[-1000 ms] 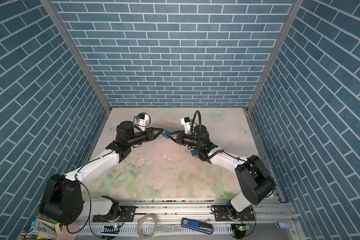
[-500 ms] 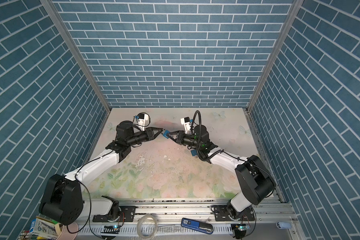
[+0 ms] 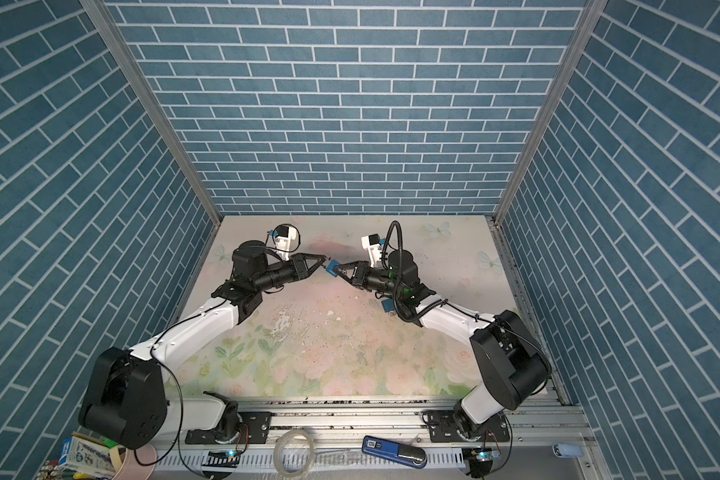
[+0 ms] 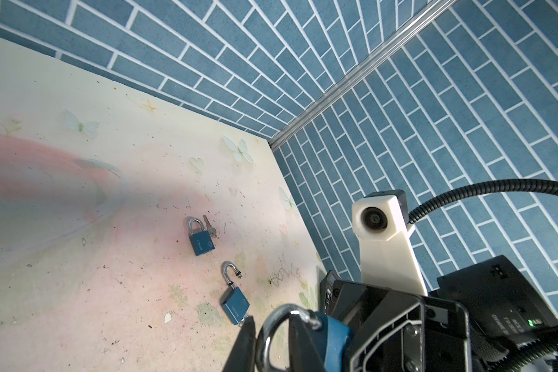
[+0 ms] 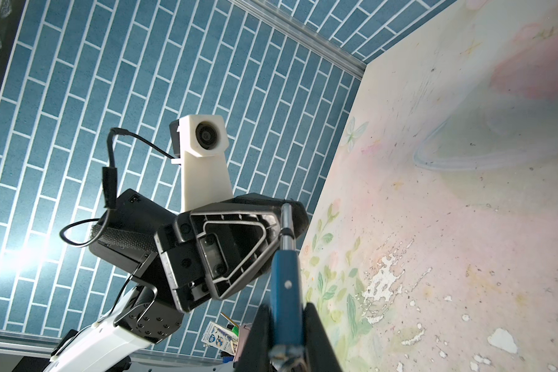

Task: Lock with the key

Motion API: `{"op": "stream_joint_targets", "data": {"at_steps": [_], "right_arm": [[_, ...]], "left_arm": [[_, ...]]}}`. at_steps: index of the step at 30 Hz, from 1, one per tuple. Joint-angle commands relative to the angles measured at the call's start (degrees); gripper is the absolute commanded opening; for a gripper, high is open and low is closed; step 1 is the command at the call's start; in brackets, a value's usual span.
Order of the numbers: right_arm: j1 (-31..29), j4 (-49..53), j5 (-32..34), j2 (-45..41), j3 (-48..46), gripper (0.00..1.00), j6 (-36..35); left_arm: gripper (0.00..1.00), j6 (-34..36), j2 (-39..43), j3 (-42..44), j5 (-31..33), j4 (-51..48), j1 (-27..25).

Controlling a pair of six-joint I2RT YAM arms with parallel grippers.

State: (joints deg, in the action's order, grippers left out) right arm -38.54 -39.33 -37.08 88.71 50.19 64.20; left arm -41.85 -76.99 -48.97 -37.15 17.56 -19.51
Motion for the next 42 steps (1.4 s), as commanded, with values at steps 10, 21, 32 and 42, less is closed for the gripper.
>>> {"op": "stream_joint_targets", "data": {"at_steps": [10,21,32,42], "right_arm": [[-0.43,-3.12,-1.6,-1.87,1.46,0.0,-1.81],[-0.48,-3.21,-1.43,-1.33,2.59,0.0,-1.55],[-1.03,-5.1,-0.78,0.61,4.25,0.0,-1.29],[-1.09,-7.64,-0.33,2.73,5.92,0.0,-0.84]], "left_arm": [[0.1,0.32,-1.34,-2.01,-0.2,0.15,0.44],[0.0,2.29,-0.66,-0.45,0.76,0.35,0.35],[0.0,0.14,0.68,2.28,-1.01,2.29,-1.55],[0.0,-0.66,3.1,4.7,-2.46,1.89,-2.78]]}}
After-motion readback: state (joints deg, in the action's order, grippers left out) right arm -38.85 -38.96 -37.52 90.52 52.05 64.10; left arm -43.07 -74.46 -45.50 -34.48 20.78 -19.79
